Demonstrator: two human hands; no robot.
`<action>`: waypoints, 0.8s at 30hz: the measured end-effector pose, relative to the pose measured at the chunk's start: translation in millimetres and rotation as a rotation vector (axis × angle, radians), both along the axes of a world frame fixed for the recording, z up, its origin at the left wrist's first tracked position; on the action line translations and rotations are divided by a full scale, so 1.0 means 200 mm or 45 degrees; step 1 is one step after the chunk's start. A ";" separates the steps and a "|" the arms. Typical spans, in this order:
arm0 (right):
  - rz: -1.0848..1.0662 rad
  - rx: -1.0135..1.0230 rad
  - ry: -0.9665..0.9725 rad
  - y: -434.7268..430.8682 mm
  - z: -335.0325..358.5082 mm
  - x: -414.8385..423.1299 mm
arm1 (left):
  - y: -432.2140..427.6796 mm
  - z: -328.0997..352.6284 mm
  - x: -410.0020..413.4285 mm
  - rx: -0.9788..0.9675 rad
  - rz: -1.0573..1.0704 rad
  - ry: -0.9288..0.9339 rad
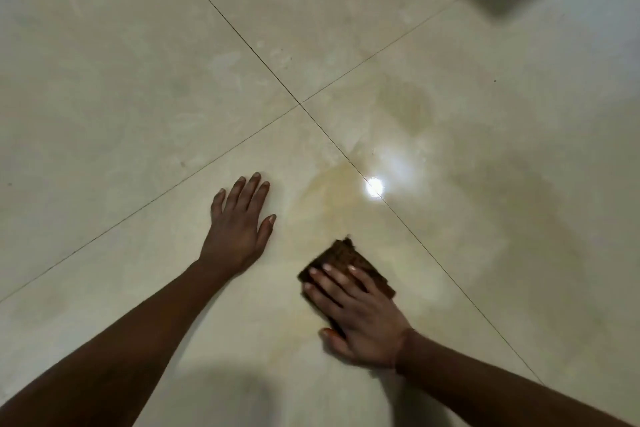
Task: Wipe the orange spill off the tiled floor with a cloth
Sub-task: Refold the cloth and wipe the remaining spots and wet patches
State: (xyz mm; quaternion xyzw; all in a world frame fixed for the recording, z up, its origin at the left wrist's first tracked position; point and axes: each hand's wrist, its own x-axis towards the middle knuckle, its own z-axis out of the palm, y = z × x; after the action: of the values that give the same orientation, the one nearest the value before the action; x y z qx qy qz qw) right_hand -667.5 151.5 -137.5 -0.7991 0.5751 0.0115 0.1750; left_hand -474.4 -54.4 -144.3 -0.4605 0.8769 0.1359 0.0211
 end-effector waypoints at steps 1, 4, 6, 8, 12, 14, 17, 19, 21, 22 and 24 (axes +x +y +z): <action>0.024 -0.037 0.055 0.04 0.00 -0.13 | 0.00 0.01 -0.01 0.007 -0.005 -0.006; -0.404 -0.082 0.164 -0.21 0.03 -0.28 | 0.00 0.00 0.00 -0.013 -0.006 0.004; -0.578 -0.086 0.112 -0.32 0.02 -0.06 | 0.01 -0.02 0.00 -0.037 0.002 0.005; -0.310 -0.096 -0.014 -0.16 -0.04 0.23 | 0.01 -0.02 0.00 -0.051 0.002 0.007; 0.050 -0.046 0.029 0.32 0.00 0.09 | 0.02 -0.01 -0.02 -0.074 0.004 0.013; -0.115 -0.068 0.133 0.37 0.02 -0.14 | 0.02 -0.01 -0.01 -0.081 0.003 0.043; -0.670 -0.072 0.209 0.22 0.05 -0.21 | 0.01 -0.04 0.00 -0.080 -0.022 0.074; -0.802 -0.105 0.129 0.15 0.01 0.03 | 0.01 -0.03 0.00 -0.081 -0.024 0.076; -0.589 -0.071 0.014 0.19 -0.02 0.29 | 0.03 -0.01 -0.02 -0.074 -0.022 0.070; -0.430 -0.015 -0.019 0.23 -0.01 0.35 | 0.03 0.00 -0.02 -0.068 -0.020 0.066; -0.150 -0.012 -0.065 0.23 0.00 0.25 | 0.03 0.01 -0.01 -0.065 -0.021 0.057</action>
State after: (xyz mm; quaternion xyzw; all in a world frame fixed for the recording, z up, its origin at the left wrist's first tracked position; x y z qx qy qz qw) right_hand -618.3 197.3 -138.5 -0.7646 0.6167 -0.0220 0.1862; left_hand -477.2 -48.5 -141.8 -0.4504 0.8842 0.1234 -0.0093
